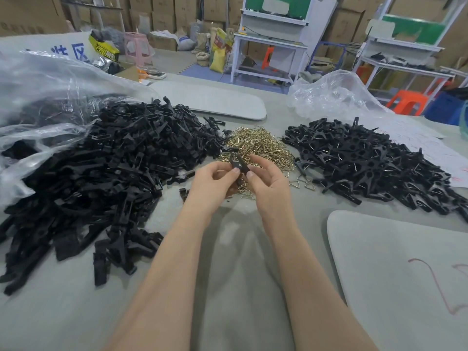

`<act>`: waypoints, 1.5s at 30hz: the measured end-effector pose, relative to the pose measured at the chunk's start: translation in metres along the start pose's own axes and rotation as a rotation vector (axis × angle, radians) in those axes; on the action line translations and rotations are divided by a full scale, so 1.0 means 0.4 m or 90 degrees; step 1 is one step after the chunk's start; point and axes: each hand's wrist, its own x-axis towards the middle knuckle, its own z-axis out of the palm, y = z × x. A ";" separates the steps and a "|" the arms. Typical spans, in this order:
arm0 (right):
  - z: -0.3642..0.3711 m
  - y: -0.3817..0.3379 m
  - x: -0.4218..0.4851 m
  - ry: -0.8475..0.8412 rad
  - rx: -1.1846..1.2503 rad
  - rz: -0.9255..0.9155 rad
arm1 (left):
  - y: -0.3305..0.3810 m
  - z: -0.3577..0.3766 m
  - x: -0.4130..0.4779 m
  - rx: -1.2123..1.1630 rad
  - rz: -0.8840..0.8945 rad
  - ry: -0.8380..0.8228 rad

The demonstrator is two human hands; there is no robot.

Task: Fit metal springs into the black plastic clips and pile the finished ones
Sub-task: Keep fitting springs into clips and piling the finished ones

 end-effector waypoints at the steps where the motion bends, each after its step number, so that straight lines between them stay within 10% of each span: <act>1: -0.002 0.000 0.000 0.007 -0.004 0.001 | 0.000 -0.001 -0.001 0.006 0.004 -0.001; 13: -0.024 0.012 0.015 0.023 -0.201 -0.064 | 0.009 -0.001 -0.009 0.075 0.049 -0.012; 45: -0.027 -0.004 0.013 -0.030 -0.023 -0.035 | 0.005 -0.005 -0.010 0.119 0.073 -0.016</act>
